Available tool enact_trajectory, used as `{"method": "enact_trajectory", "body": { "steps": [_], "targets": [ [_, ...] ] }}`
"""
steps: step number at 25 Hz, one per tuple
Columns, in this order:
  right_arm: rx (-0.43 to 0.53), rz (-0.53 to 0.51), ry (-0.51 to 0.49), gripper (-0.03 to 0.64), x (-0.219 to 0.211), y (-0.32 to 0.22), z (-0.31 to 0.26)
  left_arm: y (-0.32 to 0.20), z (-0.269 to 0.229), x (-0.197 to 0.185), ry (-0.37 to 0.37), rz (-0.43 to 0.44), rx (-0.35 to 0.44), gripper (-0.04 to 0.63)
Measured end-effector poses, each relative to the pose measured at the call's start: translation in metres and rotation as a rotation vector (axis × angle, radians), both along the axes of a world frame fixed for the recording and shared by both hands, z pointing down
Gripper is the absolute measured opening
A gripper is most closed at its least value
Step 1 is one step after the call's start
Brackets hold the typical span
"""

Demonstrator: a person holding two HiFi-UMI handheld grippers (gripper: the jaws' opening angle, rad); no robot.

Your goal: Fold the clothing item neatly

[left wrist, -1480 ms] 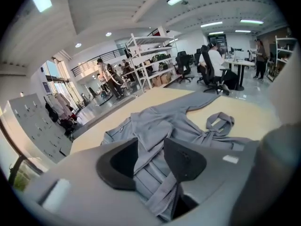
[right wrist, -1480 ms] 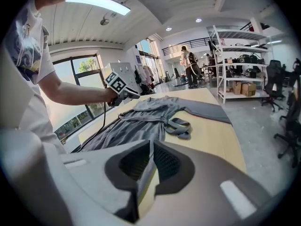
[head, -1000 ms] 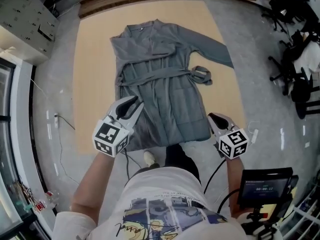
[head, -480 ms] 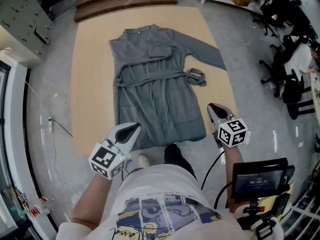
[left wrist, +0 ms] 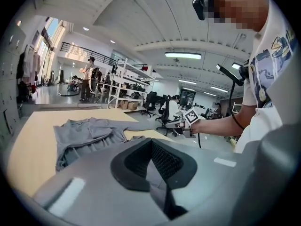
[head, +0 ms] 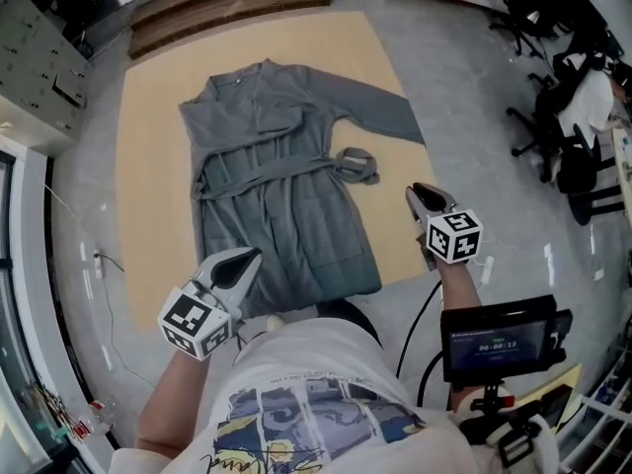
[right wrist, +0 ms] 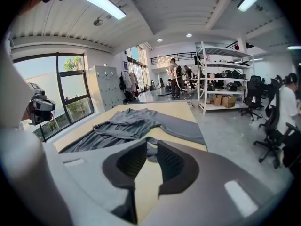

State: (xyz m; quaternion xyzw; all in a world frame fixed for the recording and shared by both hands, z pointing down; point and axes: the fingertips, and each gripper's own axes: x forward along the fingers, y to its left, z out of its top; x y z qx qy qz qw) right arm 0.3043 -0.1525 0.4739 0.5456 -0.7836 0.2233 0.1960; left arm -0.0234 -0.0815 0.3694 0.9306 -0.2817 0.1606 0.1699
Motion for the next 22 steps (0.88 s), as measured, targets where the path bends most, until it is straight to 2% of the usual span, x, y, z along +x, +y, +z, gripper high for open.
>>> {"method": "enact_trajectory", "body": {
  "steps": [3,7,11,22],
  "targets": [
    [-0.025,0.048,-0.018,0.058,0.042,-0.021,0.018,-0.013,0.000,0.021,-0.015,-0.010,-0.005,0.006],
    [-0.092,0.110,-0.122,0.083,0.088,-0.048,0.048,-0.027,-0.001,0.047,-0.042,-0.003,-0.007,0.006],
    [-0.130,0.166,-0.173,0.097,0.124,-0.070,0.071,-0.036,0.000,0.061,-0.063,-0.022,-0.014,0.006],
    [-0.224,0.201,-0.248,0.131,0.158,-0.129,0.131,-0.045,0.018,0.072,-0.124,-0.066,-0.074,0.006]
  ]
}}
